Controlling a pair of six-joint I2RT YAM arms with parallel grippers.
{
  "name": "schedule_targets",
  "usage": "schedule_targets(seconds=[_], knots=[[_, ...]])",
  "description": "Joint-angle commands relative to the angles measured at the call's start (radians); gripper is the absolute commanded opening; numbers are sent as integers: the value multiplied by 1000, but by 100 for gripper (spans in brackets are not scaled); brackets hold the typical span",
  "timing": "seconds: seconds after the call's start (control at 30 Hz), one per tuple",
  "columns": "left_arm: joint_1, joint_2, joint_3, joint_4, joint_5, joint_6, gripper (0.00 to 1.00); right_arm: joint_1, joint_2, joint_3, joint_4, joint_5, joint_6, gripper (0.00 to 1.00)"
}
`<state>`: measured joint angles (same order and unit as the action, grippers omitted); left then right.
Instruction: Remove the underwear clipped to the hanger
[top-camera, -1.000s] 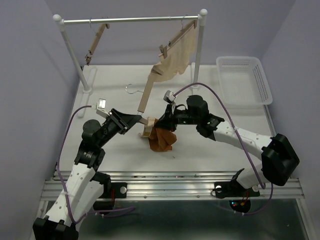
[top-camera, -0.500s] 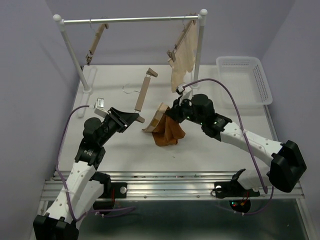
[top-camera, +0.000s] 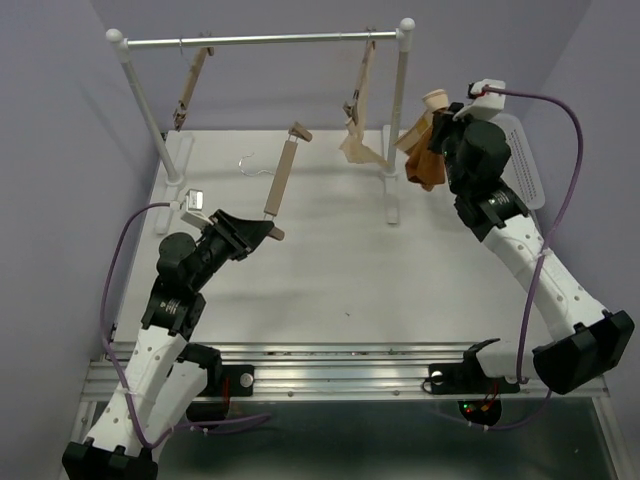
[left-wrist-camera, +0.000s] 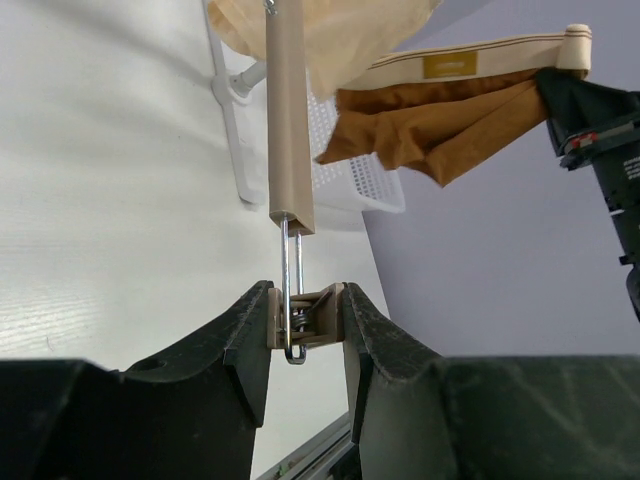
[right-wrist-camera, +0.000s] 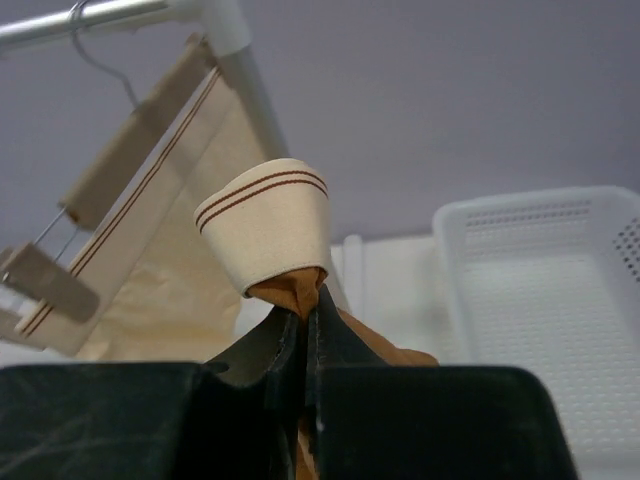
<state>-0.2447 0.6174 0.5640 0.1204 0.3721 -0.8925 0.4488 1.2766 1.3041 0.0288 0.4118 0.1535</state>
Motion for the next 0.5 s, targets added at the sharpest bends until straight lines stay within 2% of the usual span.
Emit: schedule_targets(seconds=[0.0, 0.1, 0.17, 0.4, 0.47], knots=[[4, -13, 85, 32, -7, 76, 0, -131, 67, 101, 8, 102, -94, 1], [4, -4, 114, 16, -15, 109, 0, -225, 110, 170, 10, 67, -115, 1], [5, -10, 128, 1, -31, 124, 0, -335, 160, 225, 8, 7, -131, 1], [4, -16, 160, -47, -70, 155, 0, -417, 323, 316, -91, -142, -115, 2], [2, -5, 171, -62, -87, 164, 0, -417, 348, 310, -108, -189, -109, 30]])
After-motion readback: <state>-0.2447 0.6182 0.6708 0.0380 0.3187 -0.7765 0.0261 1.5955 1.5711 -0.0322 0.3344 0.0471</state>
